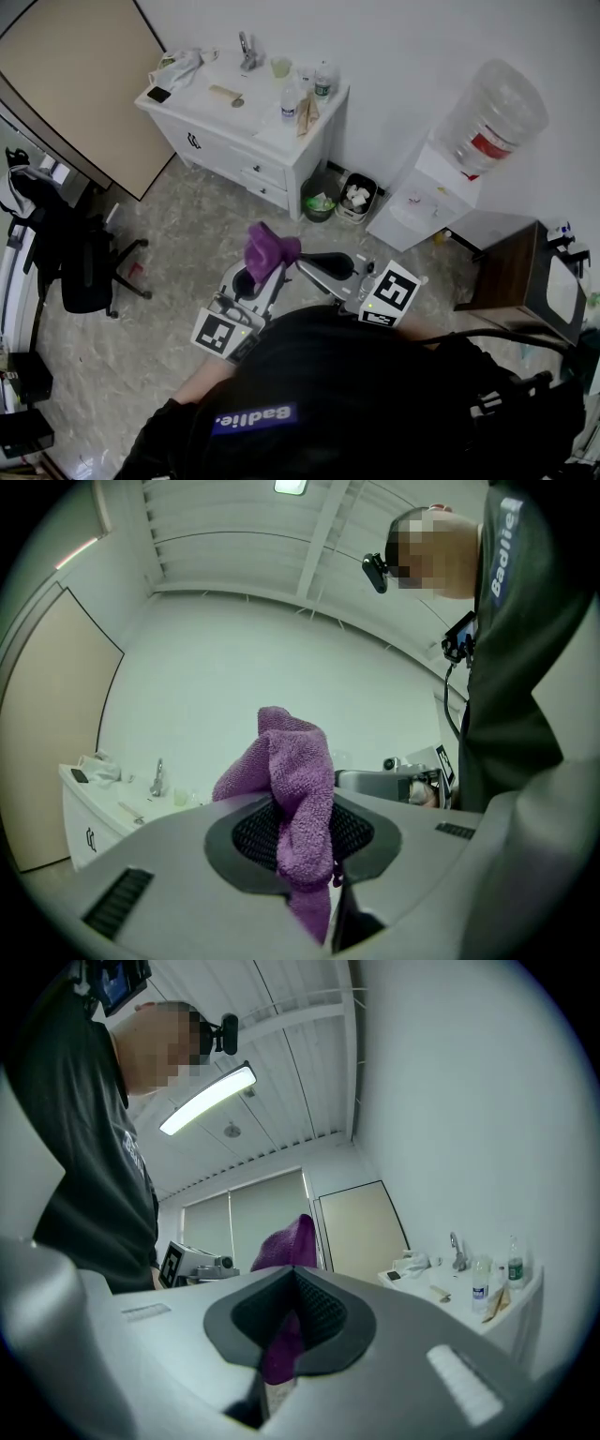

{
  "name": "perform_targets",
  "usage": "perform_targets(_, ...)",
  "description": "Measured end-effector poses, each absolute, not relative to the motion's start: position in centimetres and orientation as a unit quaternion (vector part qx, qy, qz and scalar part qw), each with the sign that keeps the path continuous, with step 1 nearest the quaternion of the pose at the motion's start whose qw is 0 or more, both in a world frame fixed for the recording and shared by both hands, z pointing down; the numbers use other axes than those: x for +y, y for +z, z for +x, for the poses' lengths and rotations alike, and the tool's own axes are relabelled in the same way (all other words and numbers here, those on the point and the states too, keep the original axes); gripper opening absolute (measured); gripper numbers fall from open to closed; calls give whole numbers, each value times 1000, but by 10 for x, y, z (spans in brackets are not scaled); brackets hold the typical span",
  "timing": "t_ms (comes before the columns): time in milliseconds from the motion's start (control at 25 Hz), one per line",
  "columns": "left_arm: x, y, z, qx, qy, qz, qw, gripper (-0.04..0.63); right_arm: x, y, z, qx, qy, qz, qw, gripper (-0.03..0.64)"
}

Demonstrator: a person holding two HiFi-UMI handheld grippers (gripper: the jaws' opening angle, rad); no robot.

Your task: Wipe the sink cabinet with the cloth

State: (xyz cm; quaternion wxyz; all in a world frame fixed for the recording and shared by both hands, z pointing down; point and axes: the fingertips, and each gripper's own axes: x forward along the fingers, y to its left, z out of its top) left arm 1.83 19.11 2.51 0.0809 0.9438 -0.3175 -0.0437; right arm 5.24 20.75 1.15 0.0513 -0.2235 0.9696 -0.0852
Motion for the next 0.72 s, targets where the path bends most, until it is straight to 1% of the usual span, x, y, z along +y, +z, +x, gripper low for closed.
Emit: perform_targets(720, 207, 27, 24, -301, -41, 950, 78, 84, 223, 12, 55, 967, -91, -232, 56, -3)
